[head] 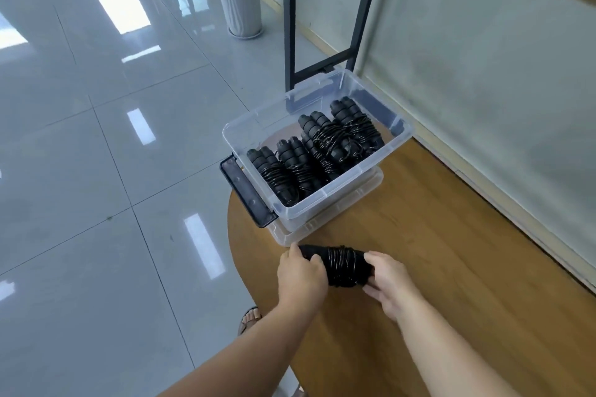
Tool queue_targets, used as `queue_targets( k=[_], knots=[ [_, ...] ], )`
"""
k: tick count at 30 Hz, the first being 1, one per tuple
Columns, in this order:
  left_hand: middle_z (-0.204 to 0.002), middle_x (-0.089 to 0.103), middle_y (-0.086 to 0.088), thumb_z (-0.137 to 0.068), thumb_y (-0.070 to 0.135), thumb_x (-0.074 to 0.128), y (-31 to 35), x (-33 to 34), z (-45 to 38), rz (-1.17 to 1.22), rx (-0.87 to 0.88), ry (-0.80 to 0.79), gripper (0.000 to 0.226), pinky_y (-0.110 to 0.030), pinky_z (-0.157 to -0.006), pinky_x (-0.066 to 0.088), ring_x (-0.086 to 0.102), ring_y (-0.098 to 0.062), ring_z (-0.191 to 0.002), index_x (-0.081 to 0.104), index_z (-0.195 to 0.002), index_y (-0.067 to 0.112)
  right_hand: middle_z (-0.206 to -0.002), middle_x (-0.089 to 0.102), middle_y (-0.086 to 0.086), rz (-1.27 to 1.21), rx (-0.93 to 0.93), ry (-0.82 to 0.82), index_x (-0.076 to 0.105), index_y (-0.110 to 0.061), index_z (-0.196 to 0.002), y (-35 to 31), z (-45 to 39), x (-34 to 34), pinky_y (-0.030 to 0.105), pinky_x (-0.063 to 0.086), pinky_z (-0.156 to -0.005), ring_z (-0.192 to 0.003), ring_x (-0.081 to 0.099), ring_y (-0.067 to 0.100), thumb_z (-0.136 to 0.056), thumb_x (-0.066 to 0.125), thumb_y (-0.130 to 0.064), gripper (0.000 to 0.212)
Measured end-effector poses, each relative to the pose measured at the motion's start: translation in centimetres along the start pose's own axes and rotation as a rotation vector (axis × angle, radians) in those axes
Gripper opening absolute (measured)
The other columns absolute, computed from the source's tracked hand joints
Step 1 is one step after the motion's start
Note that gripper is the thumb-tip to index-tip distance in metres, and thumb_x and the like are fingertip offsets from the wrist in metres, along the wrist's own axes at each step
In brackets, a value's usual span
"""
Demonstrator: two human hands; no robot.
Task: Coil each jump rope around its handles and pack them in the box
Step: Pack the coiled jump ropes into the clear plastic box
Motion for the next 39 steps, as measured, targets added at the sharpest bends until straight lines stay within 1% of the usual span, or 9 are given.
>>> queue_targets(
  k=[4,6,10,14,19,25,28,33,39],
  knots=[
    [-0.141,0.042,-0.004,-0.098,0.023,0.045,5.4,1.4,2.9,-0.097,0.191,-0.070,0.052,-0.039,-0.107,0.041,0.043,-0.023,-0.126,0.034,-0.148,0.013,-0.100,0.063,0.004,-0.150,-0.074,0.094,0.056,-0.013,-0.126,-2.4,2.4,-3.8,0.032,0.049,-0.074,-0.090,0.061,0.021,-0.100,0.052,-0.015,0.027],
    [-0.141,0.039,-0.001,-0.100,0.025,0.045,8.7,1.1,4.4,-0.129,0.285,-0.061,0.058,-0.035,-0.113,0.032,0.035,-0.020,-0.135,0.027,-0.153,0.012,-0.106,0.064,0.005,-0.212,-0.130,0.123,0.057,-0.016,-0.125,-4.5,3.8,-5.0,0.030,0.049,-0.071,-0.095,0.062,0.022,-0.100,0.052,-0.017,0.025],
    [-0.139,0.040,0.002,-0.100,0.026,0.046,14.6,-1.0,5.6,-0.128,0.398,-0.041,0.055,-0.028,-0.109,0.028,0.034,-0.018,-0.137,0.030,-0.151,0.014,-0.115,0.064,0.006,-0.293,-0.237,0.105,0.056,-0.020,-0.127,-8.9,6.3,-5.1,0.031,0.048,-0.071,-0.104,0.062,0.024,-0.100,0.053,-0.021,0.027],
    [-0.146,0.044,-0.004,-0.099,0.030,0.044,19.0,-4.2,4.4,-0.156,0.447,0.019,0.053,-0.037,-0.113,0.033,0.042,-0.022,-0.133,0.034,-0.150,0.017,-0.113,0.065,0.008,-0.365,-0.309,0.045,0.055,-0.018,-0.125,-12.9,8.5,-3.4,0.031,0.049,-0.072,-0.099,0.063,0.023,-0.100,0.053,-0.019,0.025],
    [-0.110,0.062,-0.008,-0.097,0.033,0.042,22.8,-7.9,1.1,-0.214,0.503,0.022,0.030,-0.045,-0.086,0.053,0.062,-0.030,-0.096,0.054,-0.121,0.020,-0.111,0.067,0.009,-0.415,-0.324,-0.008,0.056,-0.017,-0.120,-16.1,9.7,0.0,0.033,0.052,-0.076,-0.095,0.064,0.024,-0.100,0.055,-0.017,0.021],
    [-0.128,0.052,-0.014,-0.099,0.030,0.041,24.8,-11.1,-6.0,-0.381,0.487,-0.038,0.036,-0.034,-0.074,0.046,0.057,-0.028,-0.087,0.058,-0.119,0.006,-0.118,0.063,0.009,-0.483,-0.243,0.047,0.058,-0.016,-0.126,-18.1,8.1,4.9,0.032,0.058,-0.068,-0.103,0.064,0.028,-0.096,0.062,-0.020,0.031],
    [-0.123,0.052,-0.019,-0.099,0.027,0.040,25.8,-12.0,-9.2,-0.516,0.482,-0.135,0.029,-0.030,-0.055,0.038,0.052,-0.022,-0.072,0.055,-0.104,0.002,-0.126,0.058,0.009,-0.511,-0.185,0.095,0.056,-0.014,-0.131,-18.7,7.7,7.5,0.033,0.059,-0.072,-0.107,0.060,0.026,-0.095,0.065,-0.021,0.037],
    [-0.125,0.057,-0.021,-0.100,0.021,0.043,26.6,-12.6,-14.0,-0.714,0.512,-0.212,0.032,-0.036,-0.084,0.043,0.056,-0.035,-0.113,0.058,-0.120,0.000,-0.113,0.054,0.009,-0.502,-0.058,0.111,0.057,-0.011,-0.122,-18.6,7.1,12.0,0.042,0.054,-0.094,-0.105,0.055,0.029,-0.095,0.066,-0.023,0.031],
    [-0.121,0.059,-0.012,-0.100,0.008,0.039,25.9,-9.7,-14.2,-1.054,0.657,-0.408,0.030,-0.035,-0.087,0.046,0.055,-0.029,-0.112,0.062,-0.119,0.003,-0.109,0.052,0.004,-0.529,0.087,0.255,0.055,-0.019,-0.117,-17.0,6.5,13.5,0.042,0.055,-0.095,-0.100,0.056,0.026,-0.094,0.067,-0.021,0.026]
  ],
)
Point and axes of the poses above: each hand's wrist, its own z-axis away from the middle knuckle, its own x-axis out of the palm, y = z × x, the point moved 8 cm from there along -z, towards the middle knuckle
